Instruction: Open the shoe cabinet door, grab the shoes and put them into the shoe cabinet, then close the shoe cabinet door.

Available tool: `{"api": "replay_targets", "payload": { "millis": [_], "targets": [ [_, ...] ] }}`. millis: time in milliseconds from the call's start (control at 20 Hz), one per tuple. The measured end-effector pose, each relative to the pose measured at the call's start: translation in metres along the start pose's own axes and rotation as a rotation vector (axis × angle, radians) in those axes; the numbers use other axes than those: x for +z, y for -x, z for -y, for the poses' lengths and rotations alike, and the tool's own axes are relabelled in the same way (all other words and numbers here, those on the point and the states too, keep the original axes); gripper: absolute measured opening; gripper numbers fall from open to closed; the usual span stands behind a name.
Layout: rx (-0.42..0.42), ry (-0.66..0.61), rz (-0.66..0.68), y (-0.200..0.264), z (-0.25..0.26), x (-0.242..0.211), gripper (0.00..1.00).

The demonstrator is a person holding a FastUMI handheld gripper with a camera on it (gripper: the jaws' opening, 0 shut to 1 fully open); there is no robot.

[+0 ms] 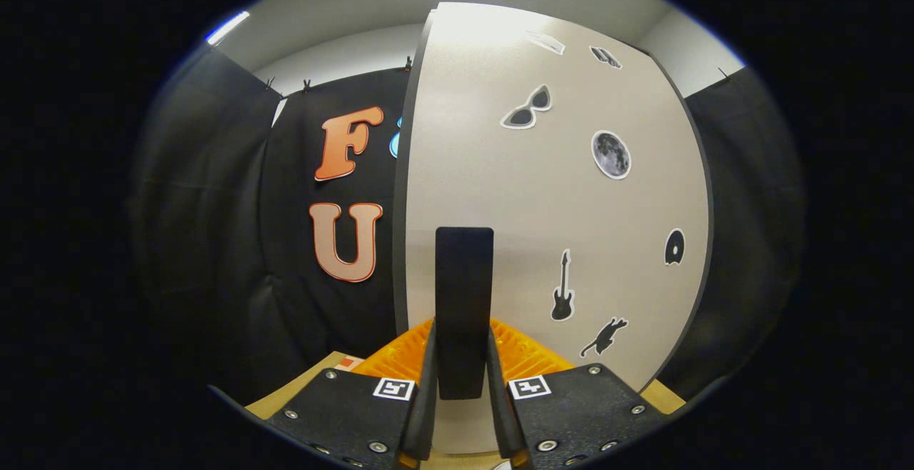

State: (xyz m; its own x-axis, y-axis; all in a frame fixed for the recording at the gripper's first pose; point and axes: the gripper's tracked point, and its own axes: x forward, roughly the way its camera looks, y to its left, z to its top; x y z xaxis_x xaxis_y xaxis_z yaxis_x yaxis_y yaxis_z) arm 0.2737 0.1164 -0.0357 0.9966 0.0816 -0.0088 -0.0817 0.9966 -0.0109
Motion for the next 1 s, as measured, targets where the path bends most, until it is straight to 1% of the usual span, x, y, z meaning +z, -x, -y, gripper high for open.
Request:
{"api": "replay_targets", "payload": {
  "millis": [150, 400, 750, 1000],
  "targets": [
    [0.014, -0.005, -0.011, 0.019, 0.005, 0.001, 0.32],
    [0.017, -0.004, -0.018, 0.055, 0.016, 0.004, 0.32],
    [0.0, -0.001, -0.025, 0.092, 0.043, 0.005, 0.31],
    [-0.028, 0.017, -0.02, 0.113, 0.062, 0.006, 0.31]
  ]
}}
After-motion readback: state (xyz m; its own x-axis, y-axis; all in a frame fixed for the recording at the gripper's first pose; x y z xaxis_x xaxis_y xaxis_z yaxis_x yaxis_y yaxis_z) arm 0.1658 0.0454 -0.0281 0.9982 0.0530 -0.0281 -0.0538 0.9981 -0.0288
